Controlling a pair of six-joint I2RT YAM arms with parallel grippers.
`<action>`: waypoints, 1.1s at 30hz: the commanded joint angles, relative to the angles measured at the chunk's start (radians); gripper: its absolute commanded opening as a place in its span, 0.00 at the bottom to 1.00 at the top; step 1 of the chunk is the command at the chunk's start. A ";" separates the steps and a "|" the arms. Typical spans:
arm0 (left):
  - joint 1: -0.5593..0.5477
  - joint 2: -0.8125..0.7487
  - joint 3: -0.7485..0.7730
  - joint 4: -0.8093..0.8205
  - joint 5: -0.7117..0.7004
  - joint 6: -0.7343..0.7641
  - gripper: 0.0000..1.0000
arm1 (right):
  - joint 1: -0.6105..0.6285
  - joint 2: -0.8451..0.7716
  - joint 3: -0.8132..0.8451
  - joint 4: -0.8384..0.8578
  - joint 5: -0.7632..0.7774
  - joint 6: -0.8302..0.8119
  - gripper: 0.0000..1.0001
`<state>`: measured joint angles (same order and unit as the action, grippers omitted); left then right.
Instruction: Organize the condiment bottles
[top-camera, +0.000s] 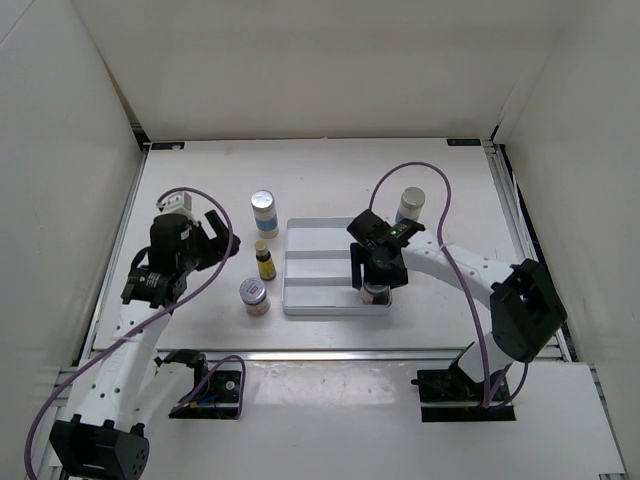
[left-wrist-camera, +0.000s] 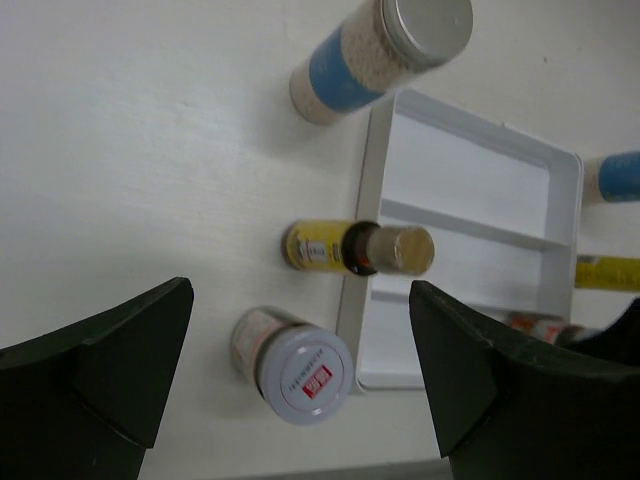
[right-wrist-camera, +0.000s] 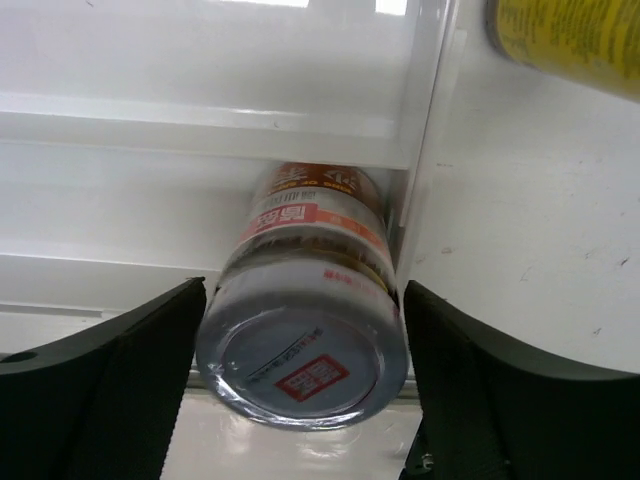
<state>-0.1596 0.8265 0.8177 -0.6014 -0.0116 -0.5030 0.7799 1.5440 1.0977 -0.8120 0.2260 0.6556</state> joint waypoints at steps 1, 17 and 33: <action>-0.004 -0.021 0.035 -0.148 0.157 -0.094 1.00 | 0.021 -0.013 0.067 -0.024 0.062 0.024 0.85; -0.141 0.143 -0.006 -0.314 0.233 -0.157 1.00 | 0.084 -0.213 0.254 -0.065 0.136 -0.025 1.00; -0.287 0.379 -0.006 -0.236 -0.079 -0.221 0.88 | 0.084 -0.387 0.160 -0.001 0.118 -0.076 1.00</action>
<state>-0.4374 1.1904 0.8120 -0.8772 -0.0269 -0.7174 0.8597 1.1797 1.2644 -0.8352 0.3340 0.5941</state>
